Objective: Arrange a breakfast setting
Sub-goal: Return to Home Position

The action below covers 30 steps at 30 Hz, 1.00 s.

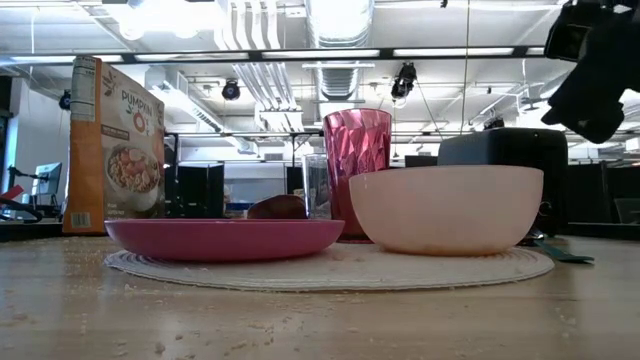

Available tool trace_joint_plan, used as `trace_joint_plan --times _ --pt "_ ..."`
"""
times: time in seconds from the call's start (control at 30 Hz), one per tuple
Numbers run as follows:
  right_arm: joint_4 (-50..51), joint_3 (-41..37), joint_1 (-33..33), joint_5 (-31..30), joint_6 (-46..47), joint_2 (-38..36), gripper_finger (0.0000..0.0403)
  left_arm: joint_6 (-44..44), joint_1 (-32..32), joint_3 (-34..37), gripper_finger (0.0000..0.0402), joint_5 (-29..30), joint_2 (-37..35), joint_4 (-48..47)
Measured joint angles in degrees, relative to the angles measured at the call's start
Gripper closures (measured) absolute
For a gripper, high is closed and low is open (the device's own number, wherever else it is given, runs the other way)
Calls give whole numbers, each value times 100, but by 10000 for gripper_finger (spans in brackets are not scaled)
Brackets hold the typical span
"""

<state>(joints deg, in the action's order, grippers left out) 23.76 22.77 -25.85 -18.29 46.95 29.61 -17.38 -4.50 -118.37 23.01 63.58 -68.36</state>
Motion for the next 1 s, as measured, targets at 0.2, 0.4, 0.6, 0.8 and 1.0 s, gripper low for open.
trace_joint_plan --times 0.2,0.4,0.6,0.8,1.0 --pt "-317 -468 0 -430 -590 -565 303 217 1 0 241 3 -236 0" --pt "-1518 -1198 0 -678 -1458 -1194 303 463 -1 0 241 45 -437 -89" --pt "-2623 -1819 0 -1184 -2472 -1635 303 629 0 1 241 114 -548 -339" --pt "-3181 -2208 9 -1192 -2945 -1928 303 760 1 2 241 879 -667 -646" --pt "-3215 -2208 266 -1190 -3308 -2049 303 1203 1 3 241 988 -923 -1102"
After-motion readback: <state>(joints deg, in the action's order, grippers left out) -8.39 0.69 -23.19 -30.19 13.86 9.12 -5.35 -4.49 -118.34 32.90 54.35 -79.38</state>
